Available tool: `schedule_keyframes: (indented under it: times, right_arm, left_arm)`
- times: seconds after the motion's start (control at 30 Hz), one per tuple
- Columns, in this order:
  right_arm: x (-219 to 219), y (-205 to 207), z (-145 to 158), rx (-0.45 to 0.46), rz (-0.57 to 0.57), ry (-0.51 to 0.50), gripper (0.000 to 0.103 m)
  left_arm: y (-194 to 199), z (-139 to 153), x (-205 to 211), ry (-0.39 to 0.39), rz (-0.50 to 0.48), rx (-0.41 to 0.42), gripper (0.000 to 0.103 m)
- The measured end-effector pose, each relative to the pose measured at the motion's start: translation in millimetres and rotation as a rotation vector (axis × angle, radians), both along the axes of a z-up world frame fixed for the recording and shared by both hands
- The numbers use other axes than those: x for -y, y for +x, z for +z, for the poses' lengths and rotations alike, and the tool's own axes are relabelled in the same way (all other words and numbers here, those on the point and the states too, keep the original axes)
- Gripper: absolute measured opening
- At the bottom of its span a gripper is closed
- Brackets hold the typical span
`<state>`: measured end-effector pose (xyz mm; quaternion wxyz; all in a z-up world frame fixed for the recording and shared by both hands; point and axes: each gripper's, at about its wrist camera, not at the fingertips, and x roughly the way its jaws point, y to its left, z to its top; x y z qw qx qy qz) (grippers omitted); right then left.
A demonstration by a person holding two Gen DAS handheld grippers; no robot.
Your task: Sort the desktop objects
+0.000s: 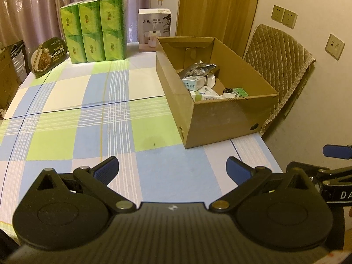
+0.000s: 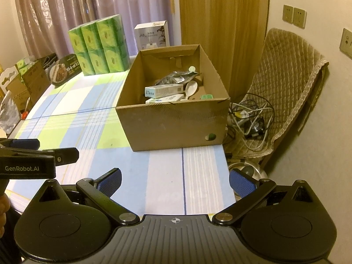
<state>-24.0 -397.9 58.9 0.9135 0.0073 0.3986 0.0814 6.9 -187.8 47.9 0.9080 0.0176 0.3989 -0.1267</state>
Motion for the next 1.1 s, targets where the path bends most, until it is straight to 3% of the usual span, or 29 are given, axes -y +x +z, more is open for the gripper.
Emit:
schedule_keyframes:
  times: [1.1]
  right_arm:
    - [-2.8,-0.8,-6.8,-0.008,0.002,-0.002,0.101]
  left_arm:
    - [-2.9,-10.3,1.1,0.015,-0.019,0.000,0.102]
